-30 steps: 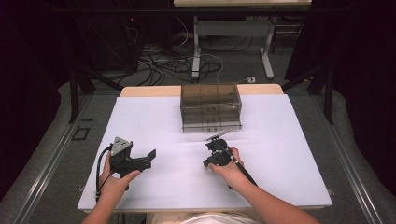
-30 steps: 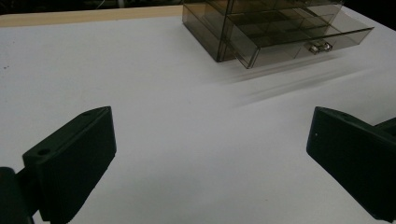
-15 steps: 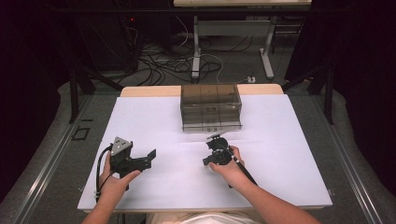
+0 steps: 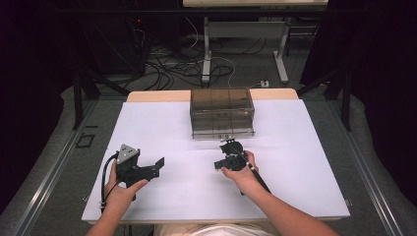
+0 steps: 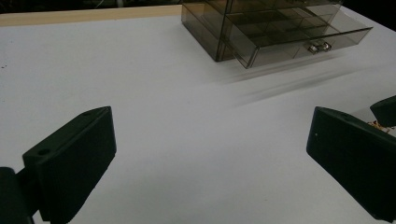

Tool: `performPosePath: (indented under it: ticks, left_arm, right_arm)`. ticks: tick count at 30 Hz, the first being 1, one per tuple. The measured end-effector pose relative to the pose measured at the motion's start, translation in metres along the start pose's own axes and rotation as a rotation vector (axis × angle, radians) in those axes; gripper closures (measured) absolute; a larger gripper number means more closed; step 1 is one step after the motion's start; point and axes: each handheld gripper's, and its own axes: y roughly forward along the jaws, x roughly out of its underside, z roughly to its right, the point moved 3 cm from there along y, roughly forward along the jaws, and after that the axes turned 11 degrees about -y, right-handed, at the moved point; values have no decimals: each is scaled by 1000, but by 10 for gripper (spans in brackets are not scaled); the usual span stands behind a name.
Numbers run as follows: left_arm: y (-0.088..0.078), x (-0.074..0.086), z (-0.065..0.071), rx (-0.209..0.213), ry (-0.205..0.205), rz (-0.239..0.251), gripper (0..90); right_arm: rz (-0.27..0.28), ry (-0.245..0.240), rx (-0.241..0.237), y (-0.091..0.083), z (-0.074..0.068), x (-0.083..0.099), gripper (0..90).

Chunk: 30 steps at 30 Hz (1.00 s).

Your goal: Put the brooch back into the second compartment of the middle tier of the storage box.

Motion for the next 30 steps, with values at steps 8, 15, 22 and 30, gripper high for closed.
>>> performPosePath:
  ticks: [8, 15, 22, 30]
  left_arm:
    - [0, 0, 0, -2, 4, -2, 15]
    - [0, 0, -1, -2, -3, -5, 15]
    - [0, 0, -1, -2, -2, -4, 15]
    - [0, 0, -1, -2, -1, -5, 15]
  right_arm:
    - [48, 25, -8, -5, 3, -4, 900]
    - [85, 37, -15, -11, 4, -11, 900]
    - [108, 49, -16, -18, 6, -19, 900]
    - [134, 54, -9, -26, 9, -29, 900]
